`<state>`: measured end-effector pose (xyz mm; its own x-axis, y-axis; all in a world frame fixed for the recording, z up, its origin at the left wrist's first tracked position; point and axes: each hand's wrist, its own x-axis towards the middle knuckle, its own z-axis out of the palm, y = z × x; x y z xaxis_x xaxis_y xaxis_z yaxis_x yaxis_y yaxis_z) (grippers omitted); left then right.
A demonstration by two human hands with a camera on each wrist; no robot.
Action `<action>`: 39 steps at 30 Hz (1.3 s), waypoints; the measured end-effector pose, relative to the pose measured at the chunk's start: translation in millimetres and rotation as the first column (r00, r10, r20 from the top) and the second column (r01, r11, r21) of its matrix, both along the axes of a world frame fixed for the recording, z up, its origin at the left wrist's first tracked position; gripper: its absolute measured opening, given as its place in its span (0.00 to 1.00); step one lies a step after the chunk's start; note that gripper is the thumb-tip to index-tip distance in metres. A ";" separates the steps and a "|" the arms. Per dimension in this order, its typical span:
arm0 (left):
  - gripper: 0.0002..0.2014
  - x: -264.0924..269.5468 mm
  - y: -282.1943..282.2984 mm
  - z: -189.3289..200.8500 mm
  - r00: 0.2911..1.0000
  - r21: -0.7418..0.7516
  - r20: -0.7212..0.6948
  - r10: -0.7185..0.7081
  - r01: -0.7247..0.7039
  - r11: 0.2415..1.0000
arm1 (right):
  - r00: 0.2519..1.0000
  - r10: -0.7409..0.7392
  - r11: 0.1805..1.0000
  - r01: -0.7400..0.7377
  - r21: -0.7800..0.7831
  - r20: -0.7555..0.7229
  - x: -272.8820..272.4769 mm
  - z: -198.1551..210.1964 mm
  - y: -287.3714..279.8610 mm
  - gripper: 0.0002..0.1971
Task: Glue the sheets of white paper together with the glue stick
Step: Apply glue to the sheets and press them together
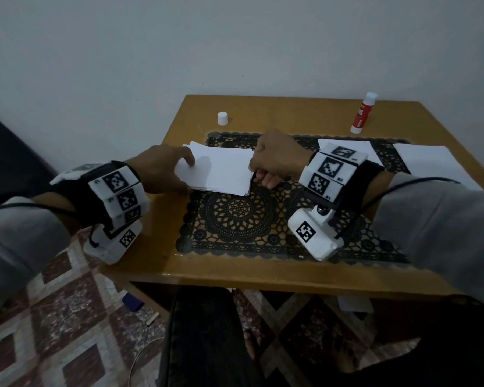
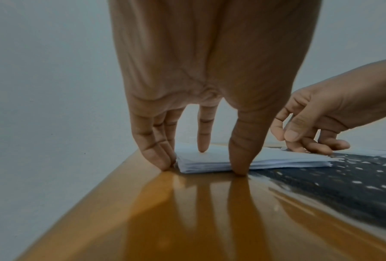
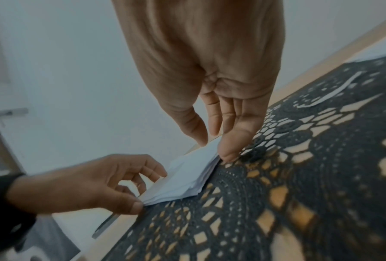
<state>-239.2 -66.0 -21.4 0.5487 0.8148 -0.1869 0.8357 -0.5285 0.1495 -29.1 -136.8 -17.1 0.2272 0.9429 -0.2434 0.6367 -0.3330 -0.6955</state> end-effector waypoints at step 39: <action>0.27 243.4 -84.9 1.3 0.771 0.059 -0.115 -0.627 0.635 0.770 | 0.815 -0.134 0.977 0.014 0.212 0.563 213.2 -19.7 -90.1 0.08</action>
